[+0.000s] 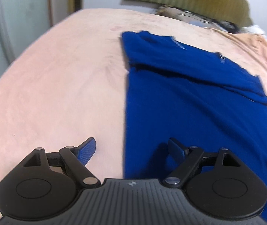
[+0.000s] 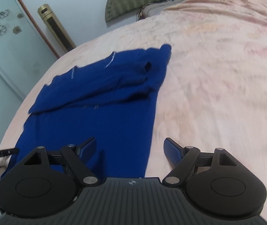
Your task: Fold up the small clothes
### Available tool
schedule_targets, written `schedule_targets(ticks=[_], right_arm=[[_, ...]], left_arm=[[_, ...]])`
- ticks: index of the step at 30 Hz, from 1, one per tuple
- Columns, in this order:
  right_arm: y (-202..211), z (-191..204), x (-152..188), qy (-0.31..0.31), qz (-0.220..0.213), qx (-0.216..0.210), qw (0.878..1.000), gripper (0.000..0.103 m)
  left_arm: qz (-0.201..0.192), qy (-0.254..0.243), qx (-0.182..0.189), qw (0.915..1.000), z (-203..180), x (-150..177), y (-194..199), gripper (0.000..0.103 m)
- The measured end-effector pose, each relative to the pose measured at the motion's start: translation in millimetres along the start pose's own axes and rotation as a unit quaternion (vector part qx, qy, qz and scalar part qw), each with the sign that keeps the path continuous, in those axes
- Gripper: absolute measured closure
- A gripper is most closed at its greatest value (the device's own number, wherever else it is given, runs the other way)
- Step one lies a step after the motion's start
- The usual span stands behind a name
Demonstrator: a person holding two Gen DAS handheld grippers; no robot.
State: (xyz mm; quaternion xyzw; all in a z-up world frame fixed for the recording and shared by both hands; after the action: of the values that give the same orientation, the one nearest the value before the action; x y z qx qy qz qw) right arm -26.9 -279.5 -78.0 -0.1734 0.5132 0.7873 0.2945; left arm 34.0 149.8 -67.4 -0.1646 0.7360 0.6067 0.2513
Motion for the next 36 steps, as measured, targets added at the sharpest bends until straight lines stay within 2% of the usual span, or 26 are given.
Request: schedule_targets(ticks=[5, 8, 10, 11, 12, 13, 15, 17, 23, 27, 28, 30, 32, 33, 34, 35, 36], right_arm=[[12.1, 10.3, 22.1, 0.022, 0.015, -0.001, 1.0, 0.024], [16.3, 26.1, 35.1, 0.058, 0.03, -0.006, 0.998, 0.039], [15.3, 37.7, 45.2, 0.088, 0.042, -0.005, 0.995, 0.06], [14.8, 41.2, 47.8, 0.104, 0.04, 0.007, 0.994, 0.065], [14.5, 43.6, 48.1, 0.114, 0.038, 0.015, 0.993, 0.077], [14.9, 44.3, 46.1, 0.114, 0.033, 0.02, 0.993, 0.093], [17.7, 44.3, 37.8, 0.102, 0.018, 0.015, 0.995, 0.095], [20.5, 47.0, 24.7, 0.115, -0.009, 0.029, 0.993, 0.095], [3.5, 54.0, -19.9, 0.158, -0.063, 0.061, 0.984, 0.096], [-17.0, 43.1, -37.1, 0.152, -0.072, 0.092, 0.982, 0.095], [-20.0, 38.7, -37.2, 0.143, -0.068, 0.103, 0.982, 0.087], [-16.6, 33.8, -32.9, 0.128, -0.065, 0.112, 0.983, 0.082], [-5.5, 32.9, -24.9, 0.13, -0.069, 0.12, 0.982, 0.073], [-0.1, 33.0, -20.7, 0.134, -0.07, 0.126, 0.981, 0.062], [7.8, 34.1, -15.6, 0.139, -0.07, 0.127, 0.98, 0.055], [13.2, 37.4, -10.0, 0.143, -0.067, 0.121, 0.98, 0.055], [15.7, 39.9, -4.6, 0.147, -0.057, 0.108, 0.982, 0.055]], left_arm=[[0.017, -0.034, 0.042, 0.9984, -18.9, 12.0, 4.0, 0.019], [0.017, -0.055, 0.06, 0.9965, -34.8, 15.6, 4.1, 0.023], [0.014, -0.067, 0.05, 0.9964, -41.1, 15.9, 3.1, 0.053], [0.014, -0.07, 0.041, 0.9966, -42.4, 14.8, 2.6, 0.062], [0.014, -0.067, 0.04, 0.9968, -42.3, 12.8, 1.9, 0.081], [0.016, -0.059, 0.046, 0.9971, -42.0, 10.7, 1.5, 0.093], [0.014, -0.053, 0.051, 0.9972, -42.1, 6.3, 2.6, 0.095], [0.002, -0.062, 0.041, 0.9972, -45.9, 0.4, 3.8, 0.095], [-0.056, -0.074, 0.031, 0.9952, -55.9, -34.1, 1.6, 0.095], [-0.037, -0.052, 0.017, 0.9978, -49.2, -46.8, -21.4, 0.094], [-0.026, -0.043, 0.021, 0.9985, -46.7, -46.0, -25.4, 0.094], [-0.005, -0.022, 0.032, 0.9992, -40.8, -42.6, -27.3, 0.092], [-0.003, -0.014, 0.042, 0.999, -35.0, -36.3, -19.6, 0.09], [-0.003, -0.012, 0.042, 0.999, -31.7, -32.2, -14.9, 0.083], [-0.003, -0.01, 0.043, 0.999, -28.6, -28.1, -10.1, 0.071], [-0.002, -0.008, 0.044, 0.999, -25.4, -22.6, -4.6, 0.064], [-0.001, -0.006, 0.045, 0.999, -23.4, -17.7, -0.4, 0.05]])
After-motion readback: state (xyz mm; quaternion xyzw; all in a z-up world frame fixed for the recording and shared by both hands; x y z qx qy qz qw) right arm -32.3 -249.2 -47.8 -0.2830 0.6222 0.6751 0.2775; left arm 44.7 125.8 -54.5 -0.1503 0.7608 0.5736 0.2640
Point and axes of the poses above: each gripper's, at about its wrist camera, not at the fingertips, and y roughly against the way its jaws point, z to its left, x to its underside, the point moved 7 cm from there along -y, roughly the way its jaws point, and after that the axes turned 3 degrees about z, right-handed, at the moved point
